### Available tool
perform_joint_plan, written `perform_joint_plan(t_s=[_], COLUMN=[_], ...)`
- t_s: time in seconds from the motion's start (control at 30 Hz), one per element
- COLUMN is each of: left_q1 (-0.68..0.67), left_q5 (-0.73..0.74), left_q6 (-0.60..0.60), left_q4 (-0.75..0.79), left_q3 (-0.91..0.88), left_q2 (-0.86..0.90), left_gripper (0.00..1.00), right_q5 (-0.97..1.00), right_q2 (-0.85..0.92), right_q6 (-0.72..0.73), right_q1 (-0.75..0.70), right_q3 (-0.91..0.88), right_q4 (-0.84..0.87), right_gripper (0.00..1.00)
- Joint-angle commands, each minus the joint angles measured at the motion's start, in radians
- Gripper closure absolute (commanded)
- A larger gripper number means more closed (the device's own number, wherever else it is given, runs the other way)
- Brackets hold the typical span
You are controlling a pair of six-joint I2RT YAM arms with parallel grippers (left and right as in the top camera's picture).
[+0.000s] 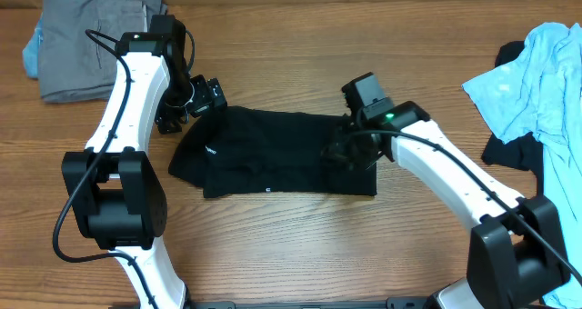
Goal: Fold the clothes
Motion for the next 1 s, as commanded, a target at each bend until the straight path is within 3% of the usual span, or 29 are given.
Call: perform_joint_plan(t_s=[0.0,0.1,0.27,0.33,0.47,0.53,0.6,0.67,0.97], left_q1=[-0.008,-0.008,-0.008,-0.008,-0.008,-0.008,-0.008,-0.008,-0.008], left_q5=[0.01,0.01,0.01,0.01,0.01,0.01,0.01,0.01,0.003], left_q6=[0.015,0.016,0.015,0.015,0.016,0.019,0.019,0.019,0.027], left_q4=[0.0,0.0,-0.002,-0.002,-0.005,-0.01,-0.014,-0.014,-0.032], left_q3=[0.02,0.02,0.02,0.02,0.02,0.02,0.02,0.02,0.02], left_q2=[0.007,0.007,0.007,0.007,0.007,0.007,0.007,0.007,0.007], left_gripper=[0.0,0.0,0.0,0.0,0.0,0.0,0.0,0.0,0.0], right_q5=[-0.015,-0.019,-0.026,-0.034,-0.033,-0.033,-0.033,-0.032,-0.085], right_q2=[0.027,0.029,0.029,0.029,0.029,0.029,0.029,0.028,0.021], right_q6=[0.035,0.038,0.063,0.064,0.08,0.082,0.082,0.081,0.002], right_q1=[0.028,0.037,0.054,0.067,0.093,0.106,0.111,0.111,-0.023], right_q3=[0.024,0.024,0.024,0.024,0.024,0.024,0.025,0.025,0.065], right_q4=[0.018,0.027,0.041,0.061,0.09,0.109,0.137,0.159,0.084], right_gripper=[0.91,0.83,0.92,0.91,0.62,0.33,0.13,0.06,0.05])
